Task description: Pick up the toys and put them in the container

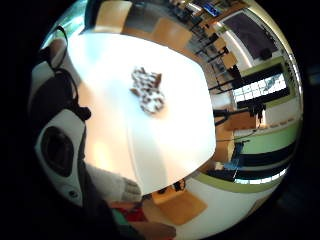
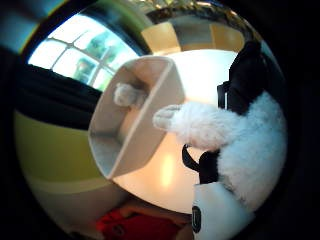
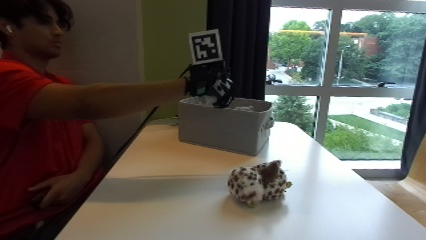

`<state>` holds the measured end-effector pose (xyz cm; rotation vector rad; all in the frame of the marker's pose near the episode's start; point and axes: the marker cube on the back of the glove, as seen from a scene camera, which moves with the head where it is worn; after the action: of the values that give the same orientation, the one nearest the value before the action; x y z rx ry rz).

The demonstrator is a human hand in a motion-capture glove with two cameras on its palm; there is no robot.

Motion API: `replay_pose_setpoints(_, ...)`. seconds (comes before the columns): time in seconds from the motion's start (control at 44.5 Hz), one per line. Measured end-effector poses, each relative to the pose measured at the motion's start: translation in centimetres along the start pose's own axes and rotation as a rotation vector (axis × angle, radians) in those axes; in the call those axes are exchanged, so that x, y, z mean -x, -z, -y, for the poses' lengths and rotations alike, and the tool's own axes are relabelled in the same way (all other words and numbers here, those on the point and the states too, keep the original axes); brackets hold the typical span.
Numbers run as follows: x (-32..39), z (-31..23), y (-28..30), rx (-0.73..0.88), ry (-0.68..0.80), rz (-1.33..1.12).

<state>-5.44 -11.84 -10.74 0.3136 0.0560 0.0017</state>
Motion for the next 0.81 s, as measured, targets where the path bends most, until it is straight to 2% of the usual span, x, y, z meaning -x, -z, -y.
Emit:
replay_pose_setpoints(0.292, 10.0, 3.6, 0.9, -0.019, 0.191, 0.019)
replay_pose_setpoints(0.606, 19.5, 5.6, -0.7, -0.003, 0.258, 0.078)
replay_pose_setpoints(0.808, 21.1, 5.6, -1.7, 0.012, 0.265, 0.108)
